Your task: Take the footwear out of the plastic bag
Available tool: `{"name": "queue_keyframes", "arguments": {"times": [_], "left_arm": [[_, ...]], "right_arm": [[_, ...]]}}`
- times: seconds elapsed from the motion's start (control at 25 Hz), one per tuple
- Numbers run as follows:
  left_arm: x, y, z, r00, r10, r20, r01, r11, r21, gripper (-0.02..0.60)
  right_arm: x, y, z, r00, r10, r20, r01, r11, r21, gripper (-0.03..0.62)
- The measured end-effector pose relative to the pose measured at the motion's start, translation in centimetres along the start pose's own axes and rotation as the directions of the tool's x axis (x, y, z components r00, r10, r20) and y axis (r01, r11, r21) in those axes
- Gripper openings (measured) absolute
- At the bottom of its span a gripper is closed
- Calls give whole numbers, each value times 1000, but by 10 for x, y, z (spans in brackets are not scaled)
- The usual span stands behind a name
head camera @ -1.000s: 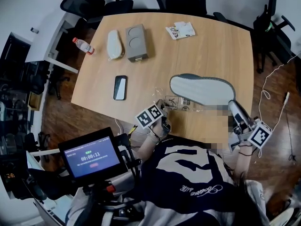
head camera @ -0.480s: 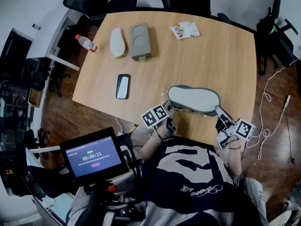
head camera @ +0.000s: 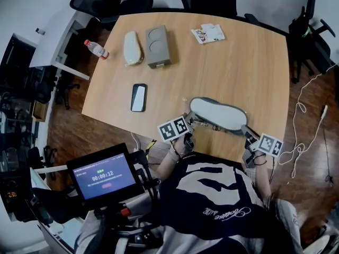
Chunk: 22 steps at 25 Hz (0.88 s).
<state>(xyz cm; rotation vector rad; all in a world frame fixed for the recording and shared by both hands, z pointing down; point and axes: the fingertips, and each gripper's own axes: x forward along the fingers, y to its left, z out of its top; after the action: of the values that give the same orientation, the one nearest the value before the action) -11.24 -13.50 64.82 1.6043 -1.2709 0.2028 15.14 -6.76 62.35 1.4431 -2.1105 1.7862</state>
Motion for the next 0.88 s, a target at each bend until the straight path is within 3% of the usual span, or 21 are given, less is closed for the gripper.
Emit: {"name": "queue_keyframes", "arguments": {"times": [0.12, 0.24, 0.48, 0.68, 0.76, 0.88], "left_arm": [[-10, 12, 10, 998, 69, 10, -69, 993, 91, 216], [-21, 27, 18, 989, 145, 29, -147, 975, 168, 230], [-37, 35, 30, 980, 175, 90, -187, 972, 145, 236], [-46, 38, 42, 985, 101, 142, -110, 993, 54, 236], [-49, 31, 44, 988, 69, 137, -83, 992, 99, 236], [-50, 11, 44, 992, 43, 122, -71, 968, 239, 236]], "right_arm": [[5, -3, -1, 1000, 7, 1, -7, 1000, -18, 74], [5, -8, -2, 1000, -23, -9, 23, 999, -26, 76], [12, -12, -5, 999, -41, -18, 40, 997, -60, 80], [13, -17, -5, 998, -55, -17, 54, 997, -62, 83], [11, -17, -3, 999, -50, -11, 50, 996, -68, 86], [8, -13, -1, 997, -73, -4, 72, 988, -137, 94]]}}
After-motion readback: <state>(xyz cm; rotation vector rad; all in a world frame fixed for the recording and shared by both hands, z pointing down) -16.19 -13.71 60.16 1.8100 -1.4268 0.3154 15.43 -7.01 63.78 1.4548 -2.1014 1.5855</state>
